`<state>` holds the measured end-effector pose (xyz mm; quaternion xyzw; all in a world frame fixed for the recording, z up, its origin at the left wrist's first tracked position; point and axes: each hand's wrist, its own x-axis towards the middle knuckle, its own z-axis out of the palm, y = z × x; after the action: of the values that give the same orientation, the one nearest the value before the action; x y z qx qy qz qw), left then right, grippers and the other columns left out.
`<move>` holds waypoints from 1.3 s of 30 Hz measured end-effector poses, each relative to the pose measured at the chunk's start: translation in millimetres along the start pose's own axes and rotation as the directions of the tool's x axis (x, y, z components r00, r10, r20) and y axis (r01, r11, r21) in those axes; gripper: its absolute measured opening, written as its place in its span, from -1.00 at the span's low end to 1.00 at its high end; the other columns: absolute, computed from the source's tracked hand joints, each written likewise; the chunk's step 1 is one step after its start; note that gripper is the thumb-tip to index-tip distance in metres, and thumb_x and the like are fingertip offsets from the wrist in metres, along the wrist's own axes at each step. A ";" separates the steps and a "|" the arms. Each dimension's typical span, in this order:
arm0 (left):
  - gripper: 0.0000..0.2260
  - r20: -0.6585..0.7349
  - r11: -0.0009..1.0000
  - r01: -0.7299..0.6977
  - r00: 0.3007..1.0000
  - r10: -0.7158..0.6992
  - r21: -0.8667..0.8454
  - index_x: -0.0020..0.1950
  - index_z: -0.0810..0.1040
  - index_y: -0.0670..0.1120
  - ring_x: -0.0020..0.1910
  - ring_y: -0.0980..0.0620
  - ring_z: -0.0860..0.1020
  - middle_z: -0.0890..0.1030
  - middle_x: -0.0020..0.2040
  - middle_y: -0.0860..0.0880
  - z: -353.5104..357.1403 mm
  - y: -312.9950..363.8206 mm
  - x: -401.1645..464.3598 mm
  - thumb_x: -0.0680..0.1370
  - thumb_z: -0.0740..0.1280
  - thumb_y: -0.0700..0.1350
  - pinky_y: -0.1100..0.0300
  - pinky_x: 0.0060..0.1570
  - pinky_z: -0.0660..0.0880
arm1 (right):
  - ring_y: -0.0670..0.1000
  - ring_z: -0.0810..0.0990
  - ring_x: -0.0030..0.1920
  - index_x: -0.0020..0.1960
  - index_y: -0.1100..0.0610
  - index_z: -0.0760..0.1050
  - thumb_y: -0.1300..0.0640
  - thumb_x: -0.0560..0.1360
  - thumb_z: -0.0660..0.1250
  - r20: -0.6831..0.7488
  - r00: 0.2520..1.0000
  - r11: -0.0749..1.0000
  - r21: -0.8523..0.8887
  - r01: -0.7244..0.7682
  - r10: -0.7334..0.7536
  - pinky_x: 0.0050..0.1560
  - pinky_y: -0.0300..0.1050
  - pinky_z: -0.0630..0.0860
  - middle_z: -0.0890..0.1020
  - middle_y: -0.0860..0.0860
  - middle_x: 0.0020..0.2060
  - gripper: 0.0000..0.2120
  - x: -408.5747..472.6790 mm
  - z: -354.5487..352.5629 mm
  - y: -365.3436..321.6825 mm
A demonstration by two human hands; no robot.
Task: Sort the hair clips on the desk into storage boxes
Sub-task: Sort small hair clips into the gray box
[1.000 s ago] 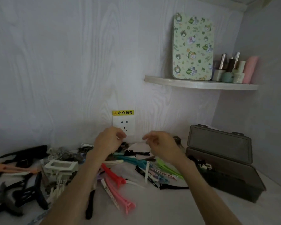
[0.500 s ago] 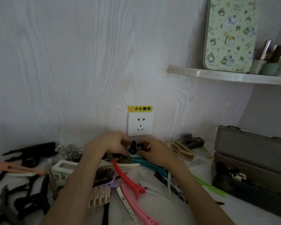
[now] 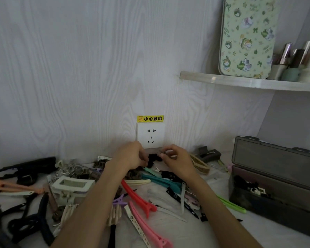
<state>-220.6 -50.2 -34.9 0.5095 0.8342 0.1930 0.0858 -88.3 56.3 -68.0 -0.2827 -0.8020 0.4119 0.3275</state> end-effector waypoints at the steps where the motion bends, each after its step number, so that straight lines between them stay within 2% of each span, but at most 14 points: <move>1: -0.83 -0.003 1.000 0.004 1.000 -0.004 -0.013 0.00 0.67 0.02 0.00 0.06 0.60 0.67 0.04 0.04 -1.3 -0.7 -0.5 0.41 0.46 -0.08 0.16 0.05 0.52 | -0.02 0.57 -0.15 -0.01 0.14 0.57 0.19 0.47 0.35 -0.020 1.000 0.999 0.045 -0.014 0.014 -0.10 -0.24 0.52 0.60 0.02 -0.16 -0.89 0.6 -3.0 -1.6; 4: -0.88 -0.088 0.998 0.020 0.996 -0.025 -0.057 -0.08 0.68 0.05 -0.04 0.10 0.61 0.68 -0.02 0.08 -4.7 -0.8 -3.0 0.40 0.48 -0.05 0.18 -0.01 0.52 | 0.02 0.59 -0.07 0.07 0.09 0.57 0.19 0.51 0.30 -0.016 0.999 0.990 0.138 -0.038 0.041 -0.02 -0.18 0.55 0.61 0.03 -0.10 -0.83 -0.2 -8.3 -9.8; 7: -0.92 -0.240 0.994 0.017 0.970 -0.042 -0.104 -0.16 0.67 0.08 -0.10 0.14 0.61 0.68 -0.10 0.12 -11.9 3.1 -5.1 0.38 0.49 0.00 0.26 -0.14 0.48 | -0.03 0.60 -0.09 0.08 0.06 0.59 0.18 0.49 0.33 -0.017 0.999 0.992 0.119 0.030 -0.028 -0.06 -0.27 0.54 0.61 -0.07 -0.15 -0.82 -3.6 -16.7 -24.3; 11: -0.92 -0.301 0.950 -0.091 0.954 -0.003 -0.298 -0.20 0.64 0.08 -0.16 0.18 0.61 0.66 -0.19 0.13 -13.3 21.7 -5.2 0.36 0.51 -0.01 0.21 -0.08 0.54 | -0.08 0.61 -0.19 -0.01 0.04 0.63 0.18 0.43 0.42 -0.141 0.988 0.993 0.082 0.081 -0.069 -0.19 -0.38 0.54 0.64 -0.03 -0.17 -0.85 -21.0 -56.8 -36.1; 14: -0.93 -0.335 0.852 -0.252 0.937 0.097 -0.459 -0.17 0.65 0.00 -0.24 0.24 0.60 0.65 -0.25 0.09 -3.1 59.7 -11.9 0.38 0.50 -0.10 0.32 -0.12 0.52 | -0.12 0.61 -0.14 0.03 0.04 0.62 0.19 0.46 0.38 -0.197 0.978 0.997 -0.054 0.062 -0.071 -0.20 -0.46 0.52 0.66 -0.05 -0.13 -0.83 -45.9 -105.4 -31.0; 16: -0.90 -0.303 0.737 -0.356 0.929 0.212 -0.575 -0.14 0.65 -0.01 -0.21 0.20 0.63 0.66 -0.23 0.09 8.7 93.4 -21.3 0.39 0.49 -0.16 0.28 -0.05 0.55 | -0.20 0.59 -0.12 0.07 0.03 0.61 0.19 0.49 0.33 -0.200 0.979 0.987 -0.158 0.015 -0.046 -0.22 -0.49 0.49 0.64 -0.09 -0.11 -0.81 -66.3 -140.8 -23.6; 19: -0.85 -0.268 0.619 -0.424 0.904 0.333 -0.661 -0.05 0.65 -0.09 -0.13 0.14 0.65 0.67 -0.15 0.04 31.1 135.8 -32.6 0.41 0.45 -0.26 0.31 -0.02 0.56 | -0.28 0.53 -0.17 0.06 0.02 0.61 0.19 0.47 0.35 -0.220 0.975 0.948 -0.315 -0.042 -0.030 -0.28 -0.53 0.45 0.62 -0.11 -0.12 -0.81 -91.2 -179.9 -12.3; 21: -0.82 -0.234 0.581 -0.436 0.890 0.391 -0.688 0.01 0.63 -0.11 -0.08 0.13 0.64 0.67 -0.09 0.01 46.9 157.1 -36.6 0.43 0.43 -0.27 0.31 0.00 0.56 | -0.20 0.58 -0.19 0.05 0.02 0.61 0.18 0.45 0.39 -0.243 0.970 0.925 -0.371 -0.081 -0.012 -0.27 -0.52 0.46 0.63 -0.09 -0.11 -0.80 -101.5 -194.3 -4.4; 23: -0.74 -0.154 0.593 -0.434 0.873 0.463 -0.678 0.13 0.59 -0.11 -0.01 0.17 0.61 0.65 0.02 0.01 59.6 167.9 -38.7 0.46 0.40 -0.28 0.35 0.03 0.54 | -0.11 0.62 -0.13 0.10 0.04 0.59 0.16 0.44 0.40 -0.213 0.977 0.916 -0.388 -0.101 0.018 -0.21 -0.50 0.47 0.64 -0.08 -0.07 -0.77 -106.9 -200.8 2.2; 25: -0.64 -0.043 0.605 -0.415 0.846 0.532 -0.680 0.24 0.53 -0.09 0.08 0.18 0.58 0.61 0.16 0.00 66.4 171.0 -38.8 0.48 0.35 -0.34 0.37 0.09 0.51 | -0.07 0.62 -0.05 0.15 0.05 0.56 0.14 0.45 0.39 -0.169 0.984 0.901 -0.416 -0.125 0.058 -0.10 -0.37 0.47 0.64 -0.08 -0.04 -0.72 -110.8 -205.7 6.2; 29: -0.56 0.052 0.609 -0.375 0.823 0.566 -0.699 0.31 0.47 -0.01 0.16 0.19 0.56 0.54 0.26 0.04 51.3 157.0 -35.6 0.49 0.31 -0.37 0.32 0.16 0.49 | -0.08 0.61 -0.11 0.08 0.04 0.59 0.16 0.47 0.35 -0.200 0.979 0.905 -0.411 -0.115 0.034 -0.15 -0.38 0.44 0.65 -0.05 -0.09 -0.80 -109.3 -204.5 6.3; 31: -0.60 0.071 0.673 -0.392 0.832 0.550 -0.627 0.31 0.47 -0.02 0.15 0.20 0.55 0.53 0.25 0.08 31.3 143.3 -33.1 0.51 0.33 -0.30 0.34 0.15 0.49 | -0.11 0.62 -0.14 0.01 0.02 0.60 0.19 0.48 0.34 -0.228 0.974 0.922 -0.372 -0.102 0.016 -0.18 -0.41 0.46 0.65 -0.04 -0.13 -0.85 -104.6 -196.2 2.3; 35: -0.66 0.088 0.882 -0.324 0.924 0.373 -0.344 0.26 0.52 -0.03 0.05 0.13 0.56 0.57 0.17 0.05 -18.1 89.3 -27.6 0.50 0.35 -0.26 0.28 0.13 0.47 | -0.12 0.62 -0.17 -0.01 0.00 0.60 0.18 0.49 0.32 -0.147 0.988 0.939 -0.344 -0.011 -0.042 -0.14 -0.29 0.55 0.66 -0.04 -0.16 -0.86 -86.2 -153.6 -14.3; 39: -0.66 0.045 0.961 -0.151 0.985 0.165 -0.231 0.23 0.54 -0.07 0.06 0.10 0.54 0.56 0.13 0.02 -47.2 28.3 -25.3 0.49 0.34 -0.32 0.25 0.13 0.45 | -0.11 0.62 -0.15 -0.05 -0.03 0.61 0.15 0.48 0.31 0.029 0.996 0.950 -0.299 0.085 -0.080 -0.09 -0.17 0.58 0.66 -0.06 -0.17 -0.86 -64.1 -91.7 -28.8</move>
<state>-201.8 -72.1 18.3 0.5671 0.7601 0.2770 0.1543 15.9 39.1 -21.4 -0.2919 -0.8691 0.2735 0.2910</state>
